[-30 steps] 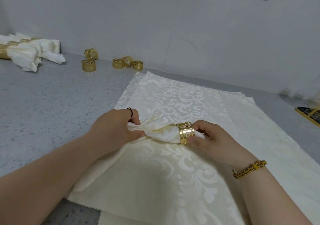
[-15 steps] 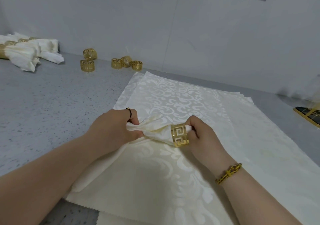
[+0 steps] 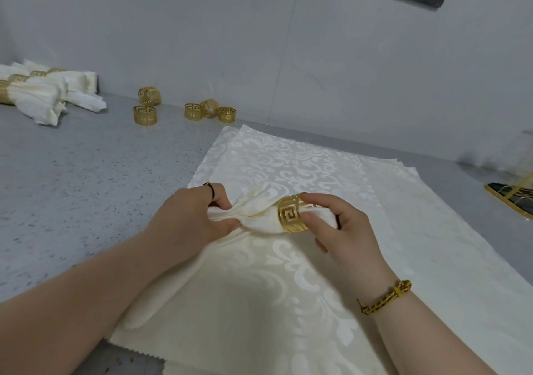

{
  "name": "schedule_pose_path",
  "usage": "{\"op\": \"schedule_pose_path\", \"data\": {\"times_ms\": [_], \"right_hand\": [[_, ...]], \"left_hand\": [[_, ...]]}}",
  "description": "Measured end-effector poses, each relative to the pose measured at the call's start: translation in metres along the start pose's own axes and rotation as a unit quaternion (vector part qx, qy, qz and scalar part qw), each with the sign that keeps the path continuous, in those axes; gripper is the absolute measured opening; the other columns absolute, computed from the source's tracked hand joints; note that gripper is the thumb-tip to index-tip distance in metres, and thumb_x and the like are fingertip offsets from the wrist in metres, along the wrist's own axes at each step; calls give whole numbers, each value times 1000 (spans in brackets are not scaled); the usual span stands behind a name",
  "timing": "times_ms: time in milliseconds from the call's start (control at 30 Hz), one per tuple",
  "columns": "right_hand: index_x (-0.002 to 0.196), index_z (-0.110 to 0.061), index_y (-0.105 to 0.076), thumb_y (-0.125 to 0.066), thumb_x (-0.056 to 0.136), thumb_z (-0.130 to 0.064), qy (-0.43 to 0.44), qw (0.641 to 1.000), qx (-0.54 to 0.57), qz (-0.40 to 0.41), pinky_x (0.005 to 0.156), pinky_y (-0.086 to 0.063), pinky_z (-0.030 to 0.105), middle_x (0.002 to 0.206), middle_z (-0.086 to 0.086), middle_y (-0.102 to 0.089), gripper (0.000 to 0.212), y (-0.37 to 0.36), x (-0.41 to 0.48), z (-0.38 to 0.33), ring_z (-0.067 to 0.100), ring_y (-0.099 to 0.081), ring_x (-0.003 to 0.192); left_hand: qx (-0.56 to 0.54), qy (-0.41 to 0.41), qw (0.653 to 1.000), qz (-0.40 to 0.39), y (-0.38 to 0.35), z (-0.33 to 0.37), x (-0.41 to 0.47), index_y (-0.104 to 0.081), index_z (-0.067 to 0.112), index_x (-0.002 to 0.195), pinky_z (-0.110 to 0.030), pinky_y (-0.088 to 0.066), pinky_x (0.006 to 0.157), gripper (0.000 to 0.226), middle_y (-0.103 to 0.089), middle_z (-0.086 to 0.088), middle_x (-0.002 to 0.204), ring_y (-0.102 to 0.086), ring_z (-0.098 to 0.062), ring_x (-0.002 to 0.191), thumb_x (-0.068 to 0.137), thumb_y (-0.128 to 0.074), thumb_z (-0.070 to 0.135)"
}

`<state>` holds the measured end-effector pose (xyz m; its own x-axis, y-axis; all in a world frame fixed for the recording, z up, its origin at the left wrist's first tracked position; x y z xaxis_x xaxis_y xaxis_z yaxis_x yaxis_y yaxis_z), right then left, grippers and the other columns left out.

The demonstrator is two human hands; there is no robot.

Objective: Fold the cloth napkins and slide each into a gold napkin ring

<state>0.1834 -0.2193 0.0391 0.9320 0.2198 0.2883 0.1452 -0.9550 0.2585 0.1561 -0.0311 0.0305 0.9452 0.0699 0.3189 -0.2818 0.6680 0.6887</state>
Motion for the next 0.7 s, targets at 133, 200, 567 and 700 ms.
{"op": "schedule_pose_path", "data": {"times_ms": [133,200,567,700], "right_hand": [[81,-24,-68,-59,83,-1,-42,996,67,28,48,-43,15,86,0,-66,25,3,0,10,7,-53,47],[76,-19,-71,-56,87,-6,-97,990,98,21,55,-49,19,85,5,-69,22,4,1,20,15,-60,62],[89,-37,-46,-75,71,-13,-90,975,-150,-140,65,-40,0,95,-16,-53,42,-13,-3,26,-2,-53,85],[85,-32,-51,-77,69,-19,-77,987,-130,-52,65,-38,-2,96,-10,-58,33,1,4,26,-3,-54,86]], "left_hand": [[-44,13,999,18,3,-3,-1,-50,31,68,-13,-39,68,25,-62,14,84,-59,-15,84,73,-74,25],[-30,15,999,2,0,-4,-1,-48,33,68,-16,-40,68,26,-62,12,84,-59,-14,82,74,-73,26],[29,20,999,-32,-9,-4,-1,-44,34,67,-12,-35,56,28,-49,8,61,-45,4,57,76,-70,29],[37,13,999,-38,-9,0,-1,-43,35,68,-19,-38,62,28,-66,1,87,-49,-9,60,77,-69,34]]}}
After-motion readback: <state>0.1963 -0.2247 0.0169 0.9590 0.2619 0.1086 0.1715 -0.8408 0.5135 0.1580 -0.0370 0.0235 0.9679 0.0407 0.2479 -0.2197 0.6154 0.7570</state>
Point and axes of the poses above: each hand's wrist, its own x-axis towards the middle knuckle, its own y-axis out of the back of the hand, z = x × y, the point moved 10 cm from there along x, towards the middle knuckle
